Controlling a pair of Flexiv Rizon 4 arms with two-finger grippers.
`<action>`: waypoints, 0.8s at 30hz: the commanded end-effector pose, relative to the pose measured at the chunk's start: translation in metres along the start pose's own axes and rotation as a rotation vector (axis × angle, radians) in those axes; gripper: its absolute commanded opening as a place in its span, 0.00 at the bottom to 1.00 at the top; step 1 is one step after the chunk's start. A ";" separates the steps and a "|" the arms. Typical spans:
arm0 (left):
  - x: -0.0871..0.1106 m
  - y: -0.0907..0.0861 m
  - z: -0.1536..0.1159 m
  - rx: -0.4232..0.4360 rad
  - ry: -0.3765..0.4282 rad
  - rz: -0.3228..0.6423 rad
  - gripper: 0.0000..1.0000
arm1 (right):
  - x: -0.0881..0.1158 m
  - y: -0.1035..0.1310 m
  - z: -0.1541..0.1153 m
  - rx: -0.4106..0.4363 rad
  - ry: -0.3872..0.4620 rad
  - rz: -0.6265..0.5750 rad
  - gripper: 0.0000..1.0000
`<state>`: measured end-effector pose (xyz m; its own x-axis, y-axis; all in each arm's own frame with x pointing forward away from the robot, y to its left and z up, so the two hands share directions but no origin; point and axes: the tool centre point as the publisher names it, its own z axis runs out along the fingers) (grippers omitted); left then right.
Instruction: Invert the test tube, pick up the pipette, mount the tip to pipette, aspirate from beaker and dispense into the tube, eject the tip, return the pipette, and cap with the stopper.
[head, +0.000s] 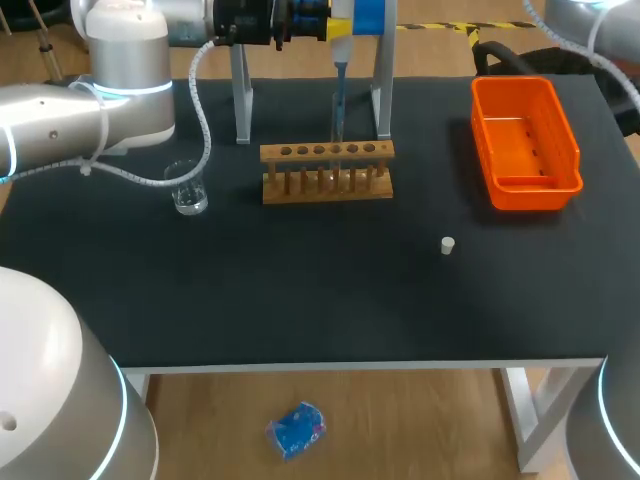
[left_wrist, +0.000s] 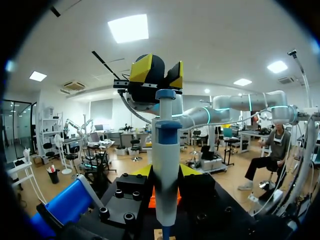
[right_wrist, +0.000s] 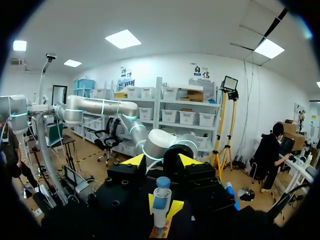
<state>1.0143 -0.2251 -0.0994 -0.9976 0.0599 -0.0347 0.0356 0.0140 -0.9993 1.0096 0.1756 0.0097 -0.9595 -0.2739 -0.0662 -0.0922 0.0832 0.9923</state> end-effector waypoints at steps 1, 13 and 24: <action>0.001 -0.001 0.000 -0.002 -0.001 -0.001 0.00 | 0.017 0.003 -0.025 0.069 -0.013 0.009 1.00; 0.001 -0.001 0.000 -0.002 -0.001 -0.001 0.00 | 0.044 -0.066 -0.057 0.293 -0.085 0.044 1.00; 0.001 -0.001 0.000 -0.002 -0.001 -0.001 0.00 | 0.051 -0.145 -0.047 0.390 -0.090 0.091 1.00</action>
<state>1.0143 -0.2251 -0.0994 -0.9976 0.0599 -0.0347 0.0356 0.0140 -0.9993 0.9855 0.1018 -0.1173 -0.9857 -0.1684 -0.0047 -0.0862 0.4805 0.8727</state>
